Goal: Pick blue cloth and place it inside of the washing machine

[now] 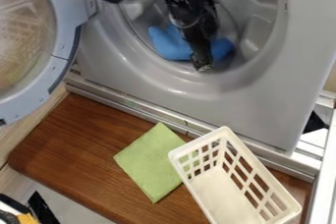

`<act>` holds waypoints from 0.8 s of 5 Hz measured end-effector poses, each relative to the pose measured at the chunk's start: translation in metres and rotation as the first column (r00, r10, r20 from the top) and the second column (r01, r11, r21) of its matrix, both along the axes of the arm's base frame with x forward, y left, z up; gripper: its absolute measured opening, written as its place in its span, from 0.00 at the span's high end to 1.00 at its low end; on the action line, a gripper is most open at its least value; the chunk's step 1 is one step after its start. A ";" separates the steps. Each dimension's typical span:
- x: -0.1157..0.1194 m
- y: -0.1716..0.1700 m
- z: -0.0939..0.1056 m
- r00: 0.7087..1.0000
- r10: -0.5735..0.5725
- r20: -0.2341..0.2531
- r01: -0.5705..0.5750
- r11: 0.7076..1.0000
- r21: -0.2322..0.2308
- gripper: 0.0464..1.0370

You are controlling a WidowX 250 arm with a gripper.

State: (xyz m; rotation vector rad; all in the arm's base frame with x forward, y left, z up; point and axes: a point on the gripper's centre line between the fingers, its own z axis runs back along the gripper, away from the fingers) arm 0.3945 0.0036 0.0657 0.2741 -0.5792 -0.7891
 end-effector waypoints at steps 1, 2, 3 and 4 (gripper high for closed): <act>-0.008 0.006 0.022 1.000 0.016 -0.006 -0.017 0.999 -0.042 0.04; -0.028 0.005 0.047 0.999 0.013 -0.034 -0.016 0.996 -0.089 0.04; -0.058 0.002 0.060 0.997 0.014 -0.081 -0.024 0.991 -0.132 0.04; -0.087 0.004 0.066 0.983 0.030 -0.182 -0.059 0.986 -0.155 0.04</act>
